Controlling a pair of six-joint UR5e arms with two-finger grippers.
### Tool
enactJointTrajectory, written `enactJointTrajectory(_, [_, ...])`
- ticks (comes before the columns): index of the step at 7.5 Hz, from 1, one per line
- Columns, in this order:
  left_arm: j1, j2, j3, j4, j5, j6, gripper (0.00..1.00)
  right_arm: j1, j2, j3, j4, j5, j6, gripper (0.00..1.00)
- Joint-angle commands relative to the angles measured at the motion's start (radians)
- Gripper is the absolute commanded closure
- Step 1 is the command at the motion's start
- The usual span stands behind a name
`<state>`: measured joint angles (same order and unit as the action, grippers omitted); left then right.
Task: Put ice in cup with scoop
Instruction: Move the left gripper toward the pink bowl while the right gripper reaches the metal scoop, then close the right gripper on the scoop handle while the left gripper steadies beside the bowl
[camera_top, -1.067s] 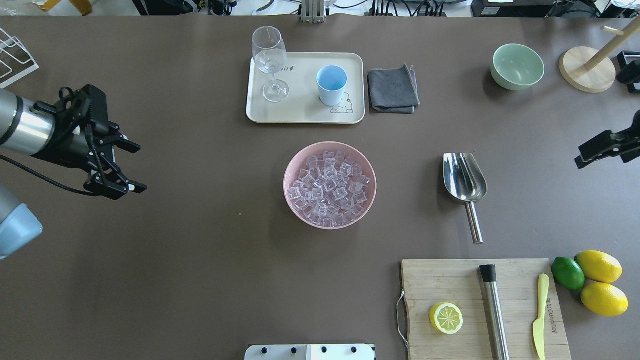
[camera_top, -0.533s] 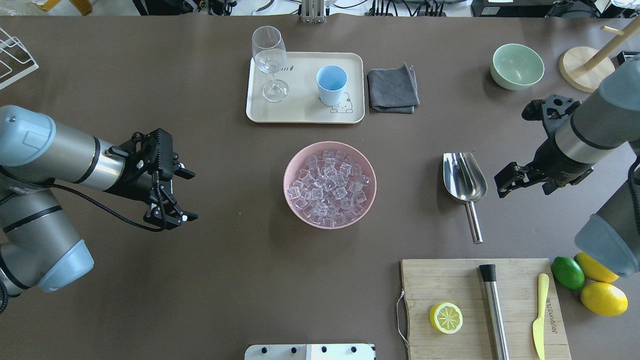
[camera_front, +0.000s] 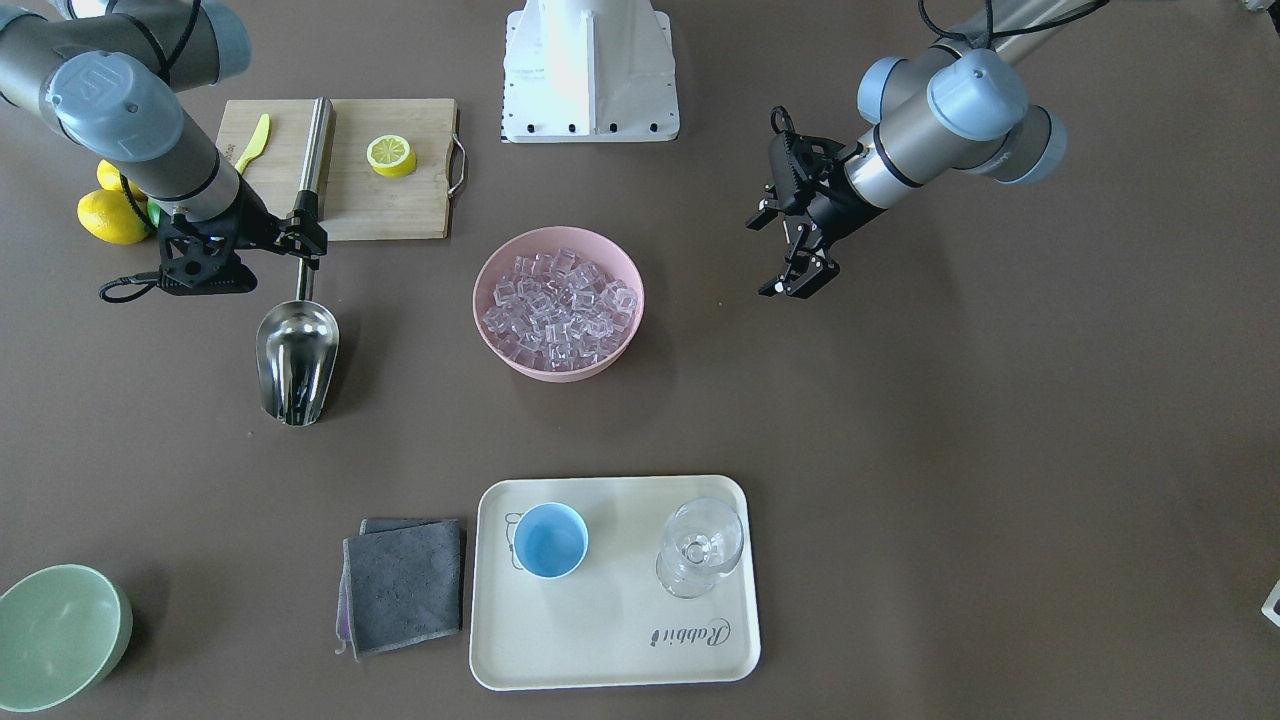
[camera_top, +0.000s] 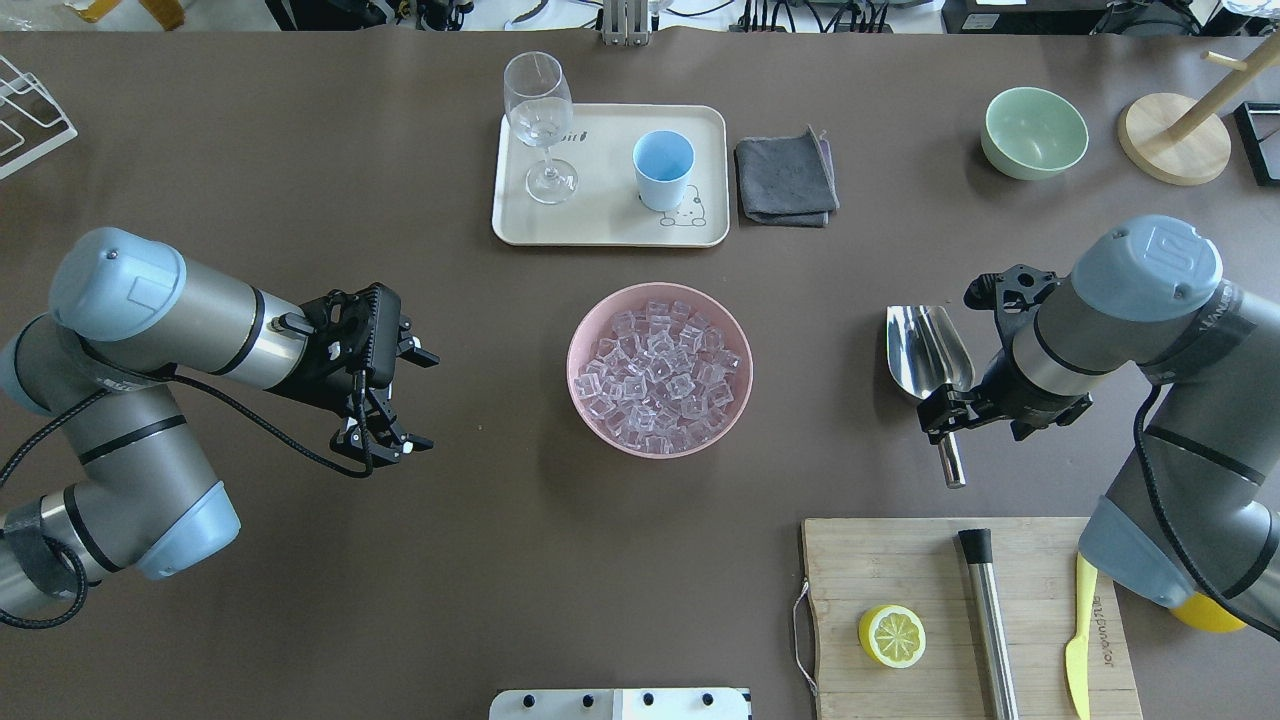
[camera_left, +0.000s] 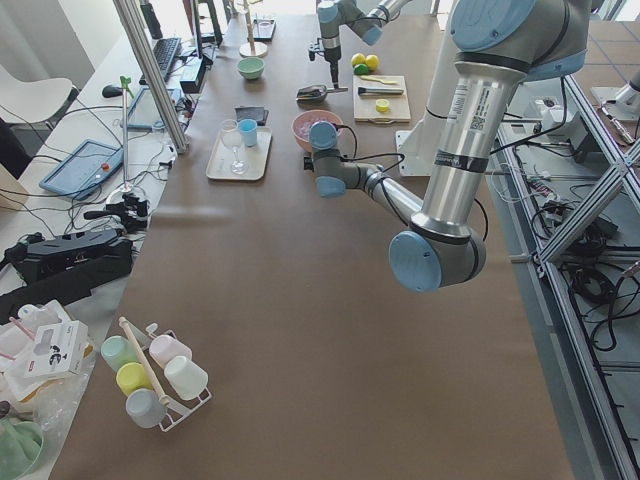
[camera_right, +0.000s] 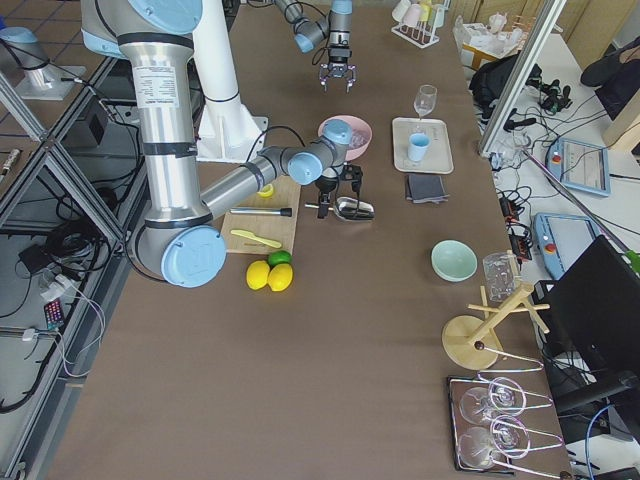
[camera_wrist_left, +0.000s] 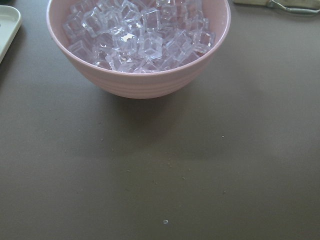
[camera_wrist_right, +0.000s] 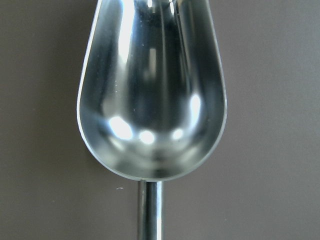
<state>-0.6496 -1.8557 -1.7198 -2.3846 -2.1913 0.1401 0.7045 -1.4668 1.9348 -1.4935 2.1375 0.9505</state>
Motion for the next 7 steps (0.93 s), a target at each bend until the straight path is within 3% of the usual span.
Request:
enactJointTrajectory(1, [-0.002, -0.02, 0.035, -0.013, 0.017, 0.085, 0.01, -0.069, -0.003, -0.019, 0.045, -0.037, 0.072, 0.01])
enactJointTrajectory(3, [0.092, -0.051, 0.068, -0.11, 0.213, 0.082, 0.01, -0.092, -0.004, -0.026, 0.047, -0.05, 0.079, 0.01])
enactJointTrajectory(7, [0.148, -0.095, 0.139, -0.181, 0.248, -0.134, 0.01, -0.099, -0.004, -0.03, 0.047, -0.051, 0.077, 0.02])
